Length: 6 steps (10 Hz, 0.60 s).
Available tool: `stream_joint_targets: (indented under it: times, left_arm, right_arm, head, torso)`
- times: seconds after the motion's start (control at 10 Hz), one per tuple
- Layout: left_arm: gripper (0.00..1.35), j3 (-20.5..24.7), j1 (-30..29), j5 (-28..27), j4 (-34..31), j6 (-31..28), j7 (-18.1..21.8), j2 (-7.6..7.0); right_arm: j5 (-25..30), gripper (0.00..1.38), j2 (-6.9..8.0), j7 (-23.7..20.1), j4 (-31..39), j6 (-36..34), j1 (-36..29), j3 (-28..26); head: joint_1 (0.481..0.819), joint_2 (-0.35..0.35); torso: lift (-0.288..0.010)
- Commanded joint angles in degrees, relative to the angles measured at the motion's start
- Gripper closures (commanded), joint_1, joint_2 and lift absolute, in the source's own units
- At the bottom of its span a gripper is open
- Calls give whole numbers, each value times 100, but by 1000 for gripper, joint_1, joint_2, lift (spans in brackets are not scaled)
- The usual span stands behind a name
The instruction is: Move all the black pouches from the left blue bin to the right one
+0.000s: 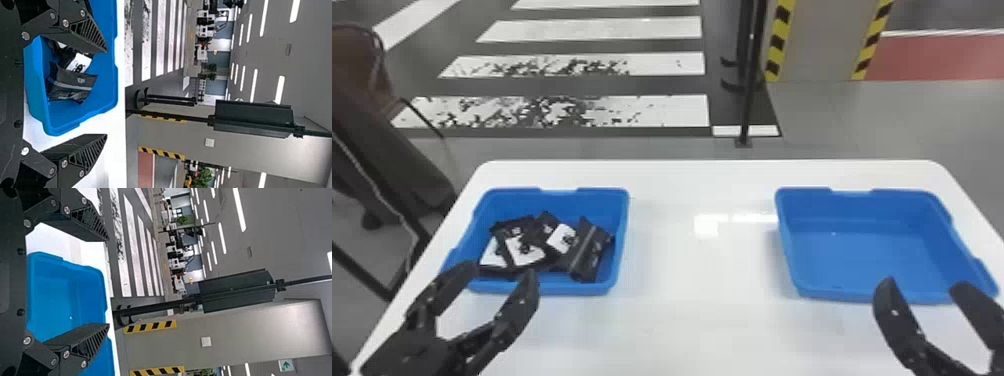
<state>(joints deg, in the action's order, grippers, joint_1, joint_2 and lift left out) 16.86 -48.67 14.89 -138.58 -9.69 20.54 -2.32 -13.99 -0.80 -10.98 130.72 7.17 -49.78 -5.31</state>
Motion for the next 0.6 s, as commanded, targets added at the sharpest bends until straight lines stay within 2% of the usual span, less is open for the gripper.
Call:
stream_joint_targets:
  times: [0.0,0.5]
  left_arm:
    - [294,-7,16,8,0,-85,-6,-5]
    - [294,5,30,8,0,-170,3,-5]
  right_arm:
    - [-29,272,1,-1,-15,0,0,6]
    - [-109,285,1,-1,-43,0,-14,6]
  head:
    - [695,60]
    - [695,57]
  torso:
    - [-140]
    - [-140]
